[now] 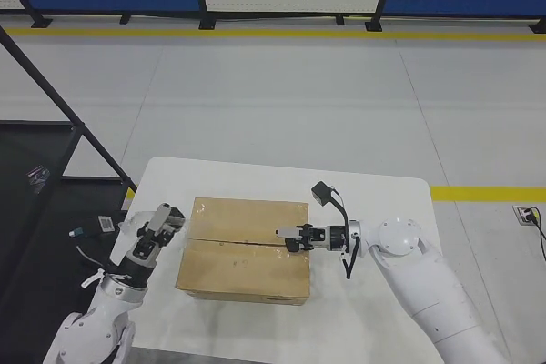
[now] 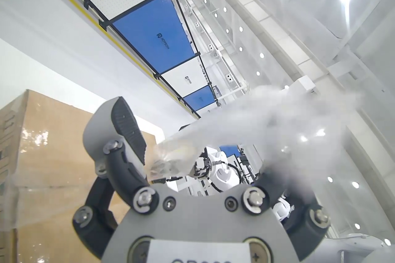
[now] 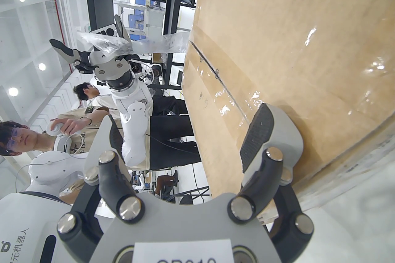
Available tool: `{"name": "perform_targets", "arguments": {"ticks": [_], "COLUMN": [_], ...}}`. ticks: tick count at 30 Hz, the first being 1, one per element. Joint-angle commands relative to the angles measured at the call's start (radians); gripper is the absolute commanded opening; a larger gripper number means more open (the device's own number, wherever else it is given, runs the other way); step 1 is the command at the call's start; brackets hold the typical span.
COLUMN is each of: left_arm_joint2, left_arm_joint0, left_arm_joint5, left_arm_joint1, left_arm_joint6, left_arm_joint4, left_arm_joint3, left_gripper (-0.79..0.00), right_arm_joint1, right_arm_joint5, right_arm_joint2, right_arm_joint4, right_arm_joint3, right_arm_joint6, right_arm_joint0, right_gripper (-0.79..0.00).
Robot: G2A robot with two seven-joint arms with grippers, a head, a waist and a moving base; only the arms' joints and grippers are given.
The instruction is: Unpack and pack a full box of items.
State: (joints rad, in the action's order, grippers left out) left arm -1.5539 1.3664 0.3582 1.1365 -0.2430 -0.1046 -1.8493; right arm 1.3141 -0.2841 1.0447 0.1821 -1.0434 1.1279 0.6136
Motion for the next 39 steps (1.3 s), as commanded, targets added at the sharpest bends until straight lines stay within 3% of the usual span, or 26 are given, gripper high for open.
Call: {"name": "perform_targets", "arguments": {"ticks": [1, 21, 31, 39], "left_arm_joint2": [0.014, 0.101, 0.134, 0.176], "left_arm_joint0": [-0.004, -0.053, -0.067, -0.099], "left_arm_joint5": [-0.005, -0.043, -0.06, -0.079], "left_arm_joint1": [0.002, 0.019, 0.025, 0.033], "left_arm_joint6": [0.001, 0.016, 0.006, 0.003], "left_arm_joint4": [0.01, 0.062, 0.087, 0.105], "left_arm_joint3": [-0.005, 0.004, 0.001, 0.011], "left_gripper": [0.0, 0.0, 0.0, 0.0], "right_arm_joint1": [0.0, -0.01, -0.046, -0.071], "right_arm_joint5": [0.0, -0.004, -0.035, -0.05], "right_arm_joint2": [0.0, 0.021, 0.113, 0.179], "right_arm_joint4": [0.0, -0.007, -0.016, 0.002], "right_arm_joint3": [0.0, -0.06, -0.23, -0.29], "right_arm_joint6": [0.0, -0.039, -0.056, -0.036], "right_arm_joint0": [0.0, 0.041, 0.152, 0.232], "right_gripper": [0.0, 0.0, 0.0, 0.0]}}
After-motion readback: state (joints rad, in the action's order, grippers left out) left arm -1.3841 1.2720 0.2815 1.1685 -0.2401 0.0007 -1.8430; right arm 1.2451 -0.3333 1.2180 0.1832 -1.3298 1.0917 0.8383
